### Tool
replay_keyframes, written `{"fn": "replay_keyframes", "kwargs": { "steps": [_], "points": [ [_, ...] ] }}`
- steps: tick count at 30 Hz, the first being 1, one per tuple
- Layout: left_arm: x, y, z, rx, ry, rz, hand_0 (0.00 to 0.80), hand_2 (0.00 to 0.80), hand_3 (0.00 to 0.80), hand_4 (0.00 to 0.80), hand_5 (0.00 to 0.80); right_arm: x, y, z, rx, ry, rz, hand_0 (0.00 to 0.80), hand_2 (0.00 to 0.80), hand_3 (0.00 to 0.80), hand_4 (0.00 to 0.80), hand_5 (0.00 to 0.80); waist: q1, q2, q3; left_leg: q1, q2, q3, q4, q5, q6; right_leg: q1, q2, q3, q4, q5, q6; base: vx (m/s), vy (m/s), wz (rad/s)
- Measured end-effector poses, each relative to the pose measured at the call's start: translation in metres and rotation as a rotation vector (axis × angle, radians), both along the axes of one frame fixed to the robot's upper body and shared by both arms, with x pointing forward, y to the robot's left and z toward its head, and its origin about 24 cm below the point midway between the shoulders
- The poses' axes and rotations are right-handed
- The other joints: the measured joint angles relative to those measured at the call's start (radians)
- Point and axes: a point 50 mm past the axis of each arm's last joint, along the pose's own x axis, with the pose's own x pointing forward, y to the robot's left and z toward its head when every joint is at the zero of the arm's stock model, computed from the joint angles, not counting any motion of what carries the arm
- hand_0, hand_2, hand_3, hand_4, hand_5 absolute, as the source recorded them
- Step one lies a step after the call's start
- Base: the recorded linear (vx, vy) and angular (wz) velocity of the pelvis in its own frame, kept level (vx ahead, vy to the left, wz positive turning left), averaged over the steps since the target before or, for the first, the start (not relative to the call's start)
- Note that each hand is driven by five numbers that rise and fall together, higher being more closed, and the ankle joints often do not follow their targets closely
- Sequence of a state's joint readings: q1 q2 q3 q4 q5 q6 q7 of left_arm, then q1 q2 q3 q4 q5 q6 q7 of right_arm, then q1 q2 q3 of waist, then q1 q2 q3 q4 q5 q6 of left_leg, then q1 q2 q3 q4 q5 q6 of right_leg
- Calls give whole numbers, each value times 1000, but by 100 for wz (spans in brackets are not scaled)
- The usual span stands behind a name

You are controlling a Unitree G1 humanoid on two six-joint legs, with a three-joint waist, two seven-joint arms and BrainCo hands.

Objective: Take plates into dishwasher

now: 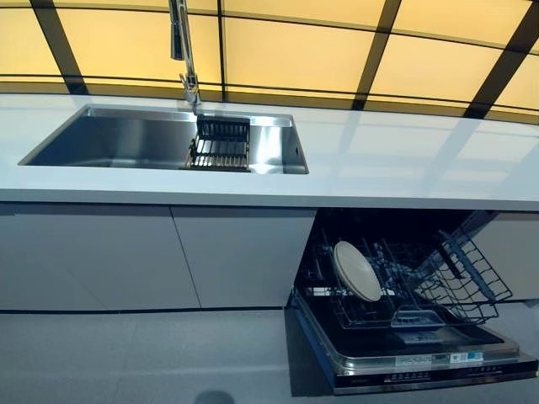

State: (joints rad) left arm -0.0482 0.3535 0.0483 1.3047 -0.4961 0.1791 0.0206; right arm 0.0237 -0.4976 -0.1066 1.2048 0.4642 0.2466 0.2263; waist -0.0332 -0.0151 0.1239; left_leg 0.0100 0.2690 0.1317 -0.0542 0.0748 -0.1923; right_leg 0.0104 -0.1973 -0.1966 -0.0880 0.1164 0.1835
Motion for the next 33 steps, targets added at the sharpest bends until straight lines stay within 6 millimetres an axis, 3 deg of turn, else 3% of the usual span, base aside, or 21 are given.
{"fn": "replay_keyframes", "kwargs": {
  "steps": [6, 17, 27, 30, 33],
  "points": [
    [1, -15, -5, -35, -14, -7, 0, 0, 0, 0, 0, 7, 7, -2, 30, -49, -41, 0, 0, 0, 0, 0, 27, 55, -23, 3, 0, 0, -4, -2, -2, 5, 0, -3, 0, -1, 0, -8, -11, 1],
    [-5, -26, -10, -58, 4, -30, 0, 0, 0, 0, 0, 2, 35, -18, 89, -16, -133, 0, 0, 0, 0, 0, 50, 66, -25, 9, -10, -6, -1, -3, -3, 15, -11, -5, -2, -4, -2, 3, 11, 1],
    [-9, -40, -14, -102, 3, -25, 0, 0, 0, 0, 0, 9, 35, -17, 84, -41, -199, 0, 0, 0, 0, 0, 54, 123, -12, 2, -40, -12, 50, -13, -9, 32, -44, 0, 8, -10, 18, -22, 99, 3],
    [5, -57, -16, -150, -33, -69, 0, 0, 0, 0, 0, 23, 23, -9, 60, -81, -206, 0, 0, 0, 0, 0, 48, 150, 36, -56, -54, -25, 160, -52, 2, 1, -69, 15, 83, -40, 25, -52, 110, 15],
    [5, -64, -17, -169, -37, -68, 0, 0, 0, 0, 0, 34, 16, -2, 49, -111, -209, 0, 0, 0, 0, 0, 47, 166, 54, -76, -73, -24, 221, -94, 11, -31, -99, 35, 143, -62, 38, -6, 65, -5]
  ]
}}
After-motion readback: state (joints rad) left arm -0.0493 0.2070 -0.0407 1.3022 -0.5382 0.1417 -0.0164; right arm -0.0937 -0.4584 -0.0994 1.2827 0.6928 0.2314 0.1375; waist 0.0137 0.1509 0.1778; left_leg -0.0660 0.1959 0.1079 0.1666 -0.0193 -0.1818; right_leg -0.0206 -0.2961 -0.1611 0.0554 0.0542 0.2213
